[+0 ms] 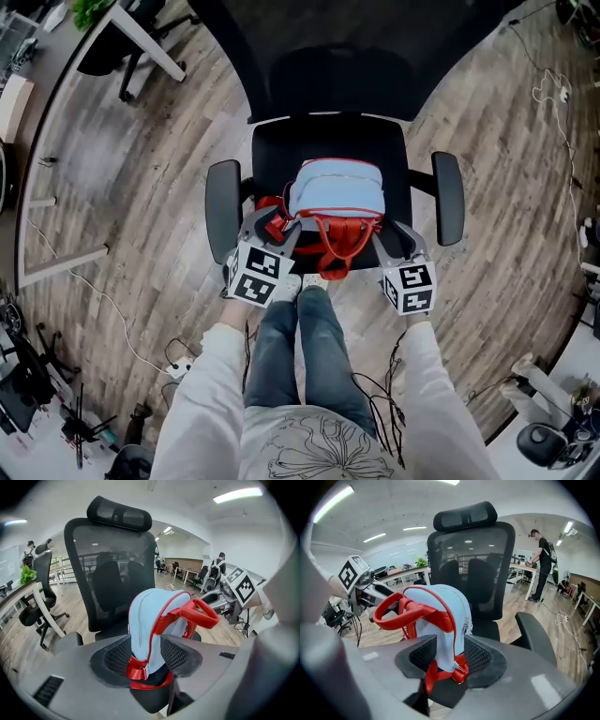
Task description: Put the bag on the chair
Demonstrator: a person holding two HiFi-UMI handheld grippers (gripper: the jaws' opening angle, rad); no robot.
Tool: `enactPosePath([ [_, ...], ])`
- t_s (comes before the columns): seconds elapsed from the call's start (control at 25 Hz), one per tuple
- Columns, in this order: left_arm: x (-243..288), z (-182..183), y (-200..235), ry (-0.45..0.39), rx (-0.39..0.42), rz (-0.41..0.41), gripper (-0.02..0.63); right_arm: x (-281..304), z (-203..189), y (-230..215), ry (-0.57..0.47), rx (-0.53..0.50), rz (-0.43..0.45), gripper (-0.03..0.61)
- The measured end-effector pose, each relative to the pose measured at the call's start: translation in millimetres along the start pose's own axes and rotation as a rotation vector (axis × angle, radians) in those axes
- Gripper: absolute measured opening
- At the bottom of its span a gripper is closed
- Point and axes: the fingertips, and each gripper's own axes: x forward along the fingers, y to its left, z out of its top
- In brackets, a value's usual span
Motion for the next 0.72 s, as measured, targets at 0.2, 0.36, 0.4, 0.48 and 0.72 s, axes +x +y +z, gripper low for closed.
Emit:
enactPosePath([
  [0.2,-29.6,28.3,1.6,-0.067,-0.027,0.019,0.178,-28.1,34.8,-2.0,-0.075,0.036,-0.062,0.189],
  [0.36,-62.2,63.5,-2.7,-0.132,-0.031,0.023,0.178,-57.7,75.6,1.8,-0.154,0.059,-0.099,0.189],
  [0.4,-70.4,75.4,-2.3,-0.158,-0.031,0.028,0.176,-63.6,88.6,2.6,-0.182,0.062,-0.106,0.189],
  [0.48,-87.4,100.0,0.9,-0.220,-0.044,0.048,0.152,-74.2,116.3,5.2,-0.243,0.065,-0.115,0.189],
  [0.72,-149.9,155.2,5.2,-0.391,-0.080,0.115,0.054,-119.5,185.5,20.7,-0.408,0.099,-0.167,0.133],
])
